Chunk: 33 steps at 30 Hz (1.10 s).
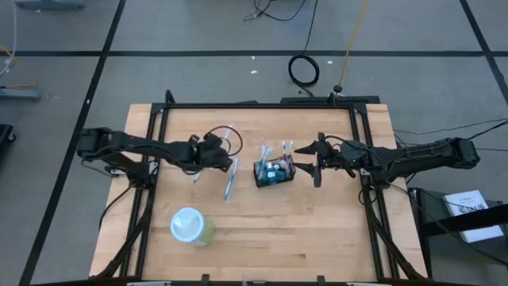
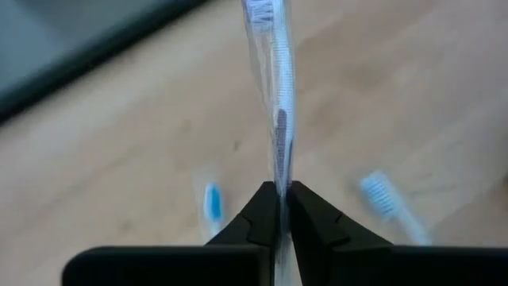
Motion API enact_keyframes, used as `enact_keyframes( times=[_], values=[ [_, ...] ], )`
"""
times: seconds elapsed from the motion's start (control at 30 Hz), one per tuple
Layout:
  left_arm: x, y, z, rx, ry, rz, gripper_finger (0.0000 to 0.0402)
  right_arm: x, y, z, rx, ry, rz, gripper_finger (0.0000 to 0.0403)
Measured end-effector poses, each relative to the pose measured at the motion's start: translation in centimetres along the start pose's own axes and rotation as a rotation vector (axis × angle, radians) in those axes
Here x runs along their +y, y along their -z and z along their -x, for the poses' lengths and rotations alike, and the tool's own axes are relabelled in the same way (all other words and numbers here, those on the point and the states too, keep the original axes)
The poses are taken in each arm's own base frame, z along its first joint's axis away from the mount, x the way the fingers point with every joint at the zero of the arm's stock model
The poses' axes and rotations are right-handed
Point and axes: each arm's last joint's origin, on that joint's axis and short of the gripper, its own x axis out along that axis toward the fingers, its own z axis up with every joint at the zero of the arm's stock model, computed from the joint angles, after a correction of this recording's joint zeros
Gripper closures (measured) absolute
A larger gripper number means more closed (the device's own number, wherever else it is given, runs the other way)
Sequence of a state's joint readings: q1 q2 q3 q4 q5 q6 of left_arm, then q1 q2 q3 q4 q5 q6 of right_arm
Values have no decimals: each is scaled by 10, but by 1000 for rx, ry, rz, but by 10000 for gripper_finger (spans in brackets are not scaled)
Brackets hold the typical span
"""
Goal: Pick & Place toothbrushing station
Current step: Put the purple toothbrush into the black mesh organizer
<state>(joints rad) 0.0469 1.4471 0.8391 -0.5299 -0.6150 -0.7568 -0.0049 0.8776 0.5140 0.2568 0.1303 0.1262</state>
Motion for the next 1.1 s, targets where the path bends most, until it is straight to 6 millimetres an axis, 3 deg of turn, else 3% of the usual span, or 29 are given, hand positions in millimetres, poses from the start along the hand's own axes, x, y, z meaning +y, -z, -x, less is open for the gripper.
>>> enact_keyframes(
  times=[0.33, 0.53, 0.73, 0.97, 1.1],
  values=[
    [2, -39, 76, -453, 253, -82, 389, 0, 1, 0, 11, 6, 8, 186],
    [-17, -53, 100, -693, 476, -252, 386, 1, -6, -1, -63, -7, -1, 187],
    [-42, -56, 98, -842, 681, -407, 389, 3, -6, -15, -122, -17, 0, 187],
    [-67, -53, 70, -876, 773, -433, 389, 9, -8, -37, -271, -136, 39, 180],
    [-70, -54, 58, -845, 790, -408, 389, 12, -11, -42, -363, -188, 39, 167]
  ],
)
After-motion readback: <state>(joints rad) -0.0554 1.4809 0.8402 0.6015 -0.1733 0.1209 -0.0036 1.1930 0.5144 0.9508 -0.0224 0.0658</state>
